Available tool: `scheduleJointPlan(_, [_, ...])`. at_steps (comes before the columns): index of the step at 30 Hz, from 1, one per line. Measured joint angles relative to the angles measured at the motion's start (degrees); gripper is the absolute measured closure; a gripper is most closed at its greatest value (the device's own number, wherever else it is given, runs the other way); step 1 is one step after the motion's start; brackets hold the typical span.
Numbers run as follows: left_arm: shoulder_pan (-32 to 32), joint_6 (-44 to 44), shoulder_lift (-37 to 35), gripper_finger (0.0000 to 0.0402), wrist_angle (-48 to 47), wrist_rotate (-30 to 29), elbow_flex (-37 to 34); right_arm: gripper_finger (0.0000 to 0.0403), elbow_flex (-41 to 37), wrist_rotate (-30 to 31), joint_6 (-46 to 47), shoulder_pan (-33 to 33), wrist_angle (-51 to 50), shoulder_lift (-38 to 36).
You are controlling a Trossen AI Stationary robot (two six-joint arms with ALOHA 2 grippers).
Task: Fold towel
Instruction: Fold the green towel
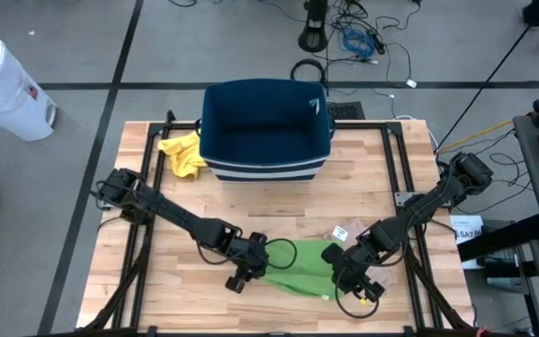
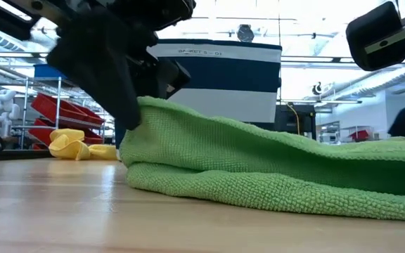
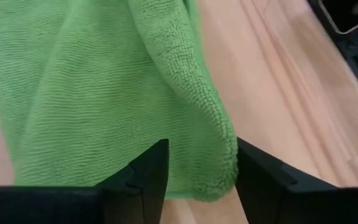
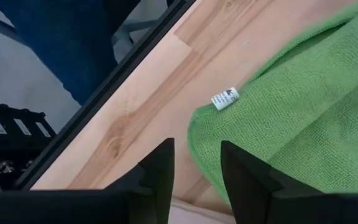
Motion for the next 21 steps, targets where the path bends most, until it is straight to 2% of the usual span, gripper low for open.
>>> scheduleJointPlan(8, [-1.86,-3.84,0.00,0.0226,-0.42,-0.02,0.00,0.0284,0.00,1.84,-0.85,-0.59,0.89,0.00])
scheduleJointPlan(15, [-3.33,-6.96,-0.02,0.0226,-3.00,-1.30,0.00,0.0284,0.00,9.42,-1.53,-0.63,1.62,0.00])
scheduleJointPlan(21, [-3.61,-9.16,-0.02,0.0227,-6.05,-7.39,0.00,0.0284,0.00,19.84,-1.97,-0.67,2.93,0.00])
